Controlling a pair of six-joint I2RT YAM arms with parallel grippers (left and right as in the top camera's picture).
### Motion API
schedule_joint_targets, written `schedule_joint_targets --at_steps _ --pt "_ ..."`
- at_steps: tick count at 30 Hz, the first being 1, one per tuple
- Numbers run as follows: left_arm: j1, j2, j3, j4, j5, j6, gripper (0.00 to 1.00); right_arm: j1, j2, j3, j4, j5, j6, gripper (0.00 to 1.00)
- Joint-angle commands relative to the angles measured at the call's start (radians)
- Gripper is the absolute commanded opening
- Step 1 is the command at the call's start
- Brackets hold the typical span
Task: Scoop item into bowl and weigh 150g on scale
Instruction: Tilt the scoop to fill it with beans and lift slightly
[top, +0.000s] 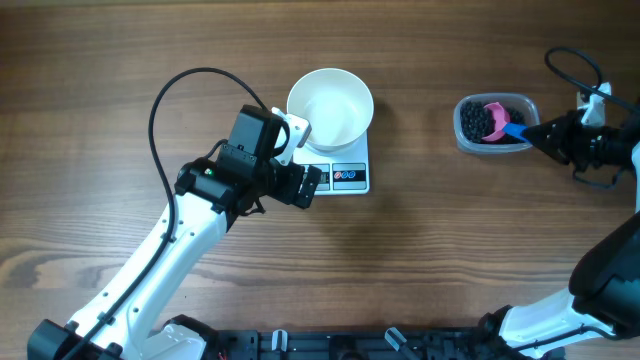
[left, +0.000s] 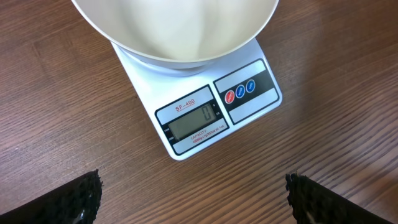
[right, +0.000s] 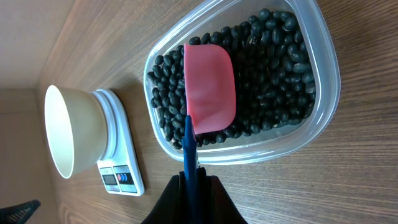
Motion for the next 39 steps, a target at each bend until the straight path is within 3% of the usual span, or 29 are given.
schedule_joint_targets --at_steps 1,17,39 --pt "0.005 -0.01 0.016 0.0 0.012 0.011 1.0 0.0 0.03 -0.014 -0.003 -0.046 0.012 0.04" --pt "0.005 -0.009 0.016 0.0 0.013 0.011 1.0 -0.007 0.03 -0.014 0.029 -0.067 0.087 0.04" --pt "0.005 -0.009 0.016 0.0 0.012 0.011 1.0 -0.023 0.03 -0.014 -0.001 -0.096 0.087 0.04"
